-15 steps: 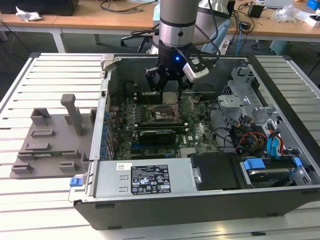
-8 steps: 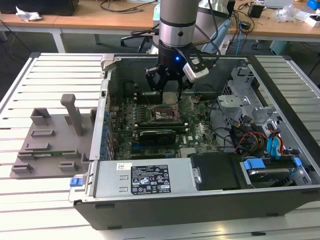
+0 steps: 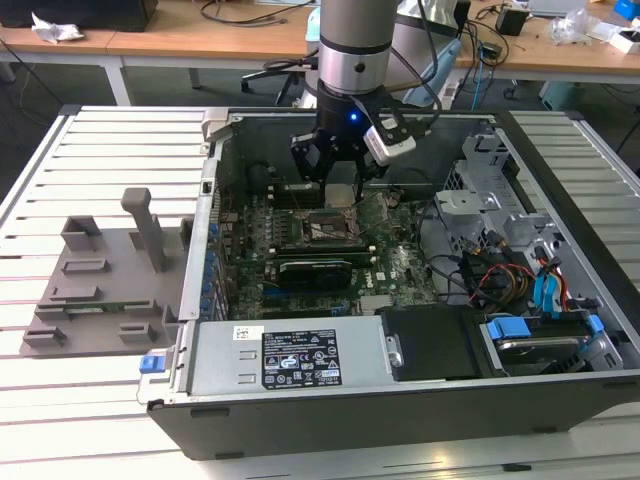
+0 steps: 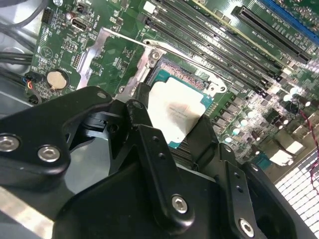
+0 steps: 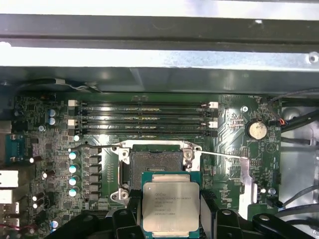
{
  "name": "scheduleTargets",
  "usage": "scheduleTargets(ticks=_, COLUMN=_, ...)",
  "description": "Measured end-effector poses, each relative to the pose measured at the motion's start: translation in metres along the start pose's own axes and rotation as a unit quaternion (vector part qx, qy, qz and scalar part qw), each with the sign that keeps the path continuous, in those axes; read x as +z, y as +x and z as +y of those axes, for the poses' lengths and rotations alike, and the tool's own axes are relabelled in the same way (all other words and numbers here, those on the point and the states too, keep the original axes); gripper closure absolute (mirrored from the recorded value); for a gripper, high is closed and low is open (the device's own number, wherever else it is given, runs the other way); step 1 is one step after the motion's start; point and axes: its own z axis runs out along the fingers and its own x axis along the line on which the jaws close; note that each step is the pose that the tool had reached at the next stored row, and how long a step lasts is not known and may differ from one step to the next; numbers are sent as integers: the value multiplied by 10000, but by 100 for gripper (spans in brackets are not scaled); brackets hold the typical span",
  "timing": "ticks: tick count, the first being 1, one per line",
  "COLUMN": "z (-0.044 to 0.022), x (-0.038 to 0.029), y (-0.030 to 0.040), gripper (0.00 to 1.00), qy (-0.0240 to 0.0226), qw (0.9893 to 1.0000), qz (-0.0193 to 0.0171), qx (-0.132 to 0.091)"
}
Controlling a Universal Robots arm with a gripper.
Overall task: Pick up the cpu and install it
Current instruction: 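Place the cpu into insertion slot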
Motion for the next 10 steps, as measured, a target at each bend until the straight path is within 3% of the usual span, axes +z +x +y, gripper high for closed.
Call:
scheduleTargets(ticks=5, z=0, x=0, y=0, gripper=45, qy=4, qw=9996, qz=6, qx=297)
scheduleTargets(ticks=10, z=0, x=1, y=-1, gripper=45, qy=9, qw=9983, qz=12, qx=579)
